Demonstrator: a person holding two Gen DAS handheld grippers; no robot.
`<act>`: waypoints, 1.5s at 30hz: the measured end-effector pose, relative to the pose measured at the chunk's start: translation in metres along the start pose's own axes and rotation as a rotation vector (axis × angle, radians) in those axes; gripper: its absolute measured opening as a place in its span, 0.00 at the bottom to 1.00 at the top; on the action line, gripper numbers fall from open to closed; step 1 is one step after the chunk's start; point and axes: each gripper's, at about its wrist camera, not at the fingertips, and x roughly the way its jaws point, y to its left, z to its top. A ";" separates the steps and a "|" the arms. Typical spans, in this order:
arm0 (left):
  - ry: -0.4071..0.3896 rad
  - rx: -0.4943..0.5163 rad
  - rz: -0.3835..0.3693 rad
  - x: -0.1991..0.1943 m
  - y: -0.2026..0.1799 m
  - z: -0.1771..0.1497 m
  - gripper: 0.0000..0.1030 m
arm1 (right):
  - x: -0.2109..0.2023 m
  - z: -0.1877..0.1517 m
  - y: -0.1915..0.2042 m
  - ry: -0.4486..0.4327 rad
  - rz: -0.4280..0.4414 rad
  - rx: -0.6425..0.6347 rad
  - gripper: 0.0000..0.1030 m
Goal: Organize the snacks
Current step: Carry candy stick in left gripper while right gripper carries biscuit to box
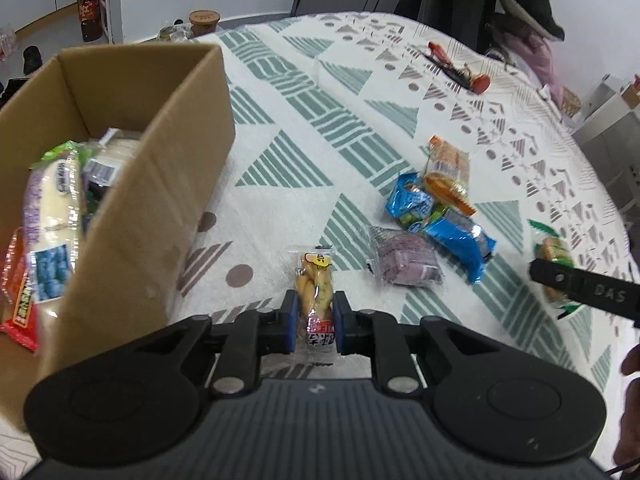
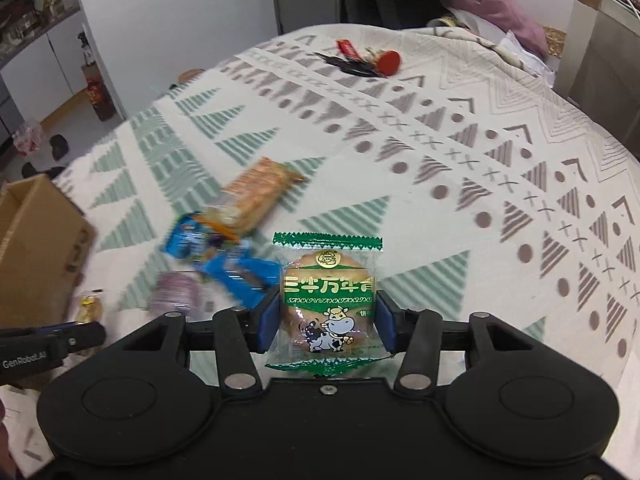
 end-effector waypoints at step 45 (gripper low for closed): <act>-0.189 -0.061 0.015 -0.144 0.121 0.043 0.16 | -0.077 0.001 0.157 -0.152 0.214 -0.025 0.46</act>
